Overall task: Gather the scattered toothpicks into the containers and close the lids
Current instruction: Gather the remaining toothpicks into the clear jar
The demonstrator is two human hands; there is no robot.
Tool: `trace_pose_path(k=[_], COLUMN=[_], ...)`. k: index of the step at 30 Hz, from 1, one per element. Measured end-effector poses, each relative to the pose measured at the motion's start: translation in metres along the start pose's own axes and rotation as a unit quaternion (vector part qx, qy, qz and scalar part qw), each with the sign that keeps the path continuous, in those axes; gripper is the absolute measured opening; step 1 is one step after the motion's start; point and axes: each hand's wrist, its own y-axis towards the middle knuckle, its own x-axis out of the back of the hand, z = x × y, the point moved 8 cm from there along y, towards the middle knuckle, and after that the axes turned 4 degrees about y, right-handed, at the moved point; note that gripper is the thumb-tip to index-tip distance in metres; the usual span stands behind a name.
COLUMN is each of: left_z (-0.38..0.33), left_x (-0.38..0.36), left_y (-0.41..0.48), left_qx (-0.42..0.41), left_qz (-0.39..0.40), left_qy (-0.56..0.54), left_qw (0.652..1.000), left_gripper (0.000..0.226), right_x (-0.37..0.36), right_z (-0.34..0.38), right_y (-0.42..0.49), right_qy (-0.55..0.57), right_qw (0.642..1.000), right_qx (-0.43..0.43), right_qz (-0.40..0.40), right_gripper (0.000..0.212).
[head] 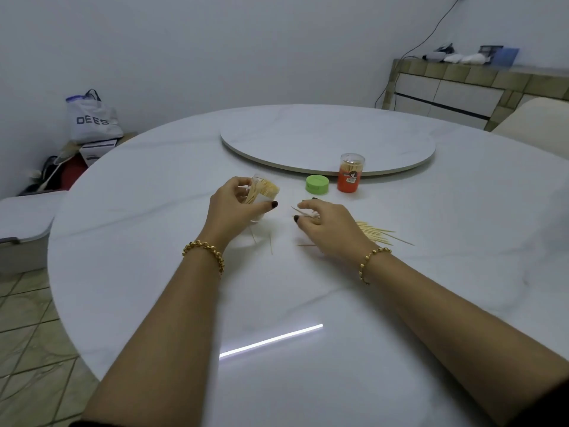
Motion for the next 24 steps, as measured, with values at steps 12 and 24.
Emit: trace_pose_path(k=[12,24], left_z=[0.008,-0.003], left_x=[0.025,0.002], left_y=[0.005,0.001], left_qx=[0.01,0.008], left_qz=[-0.046,0.002], left_qy=[-0.004,-0.026], left_qw=[0.999,1.0], left_gripper=[0.056,0.057], right_x=[-0.071,-0.01], right_z=[0.024,-0.022], right_y=[0.016,0.023], right_qy=[-0.203,-0.246], right_qw=[0.977,0.968], right_qx=[0.017,-0.014], right_qz=[0.069,0.033], right_gripper=[0.083,0.029])
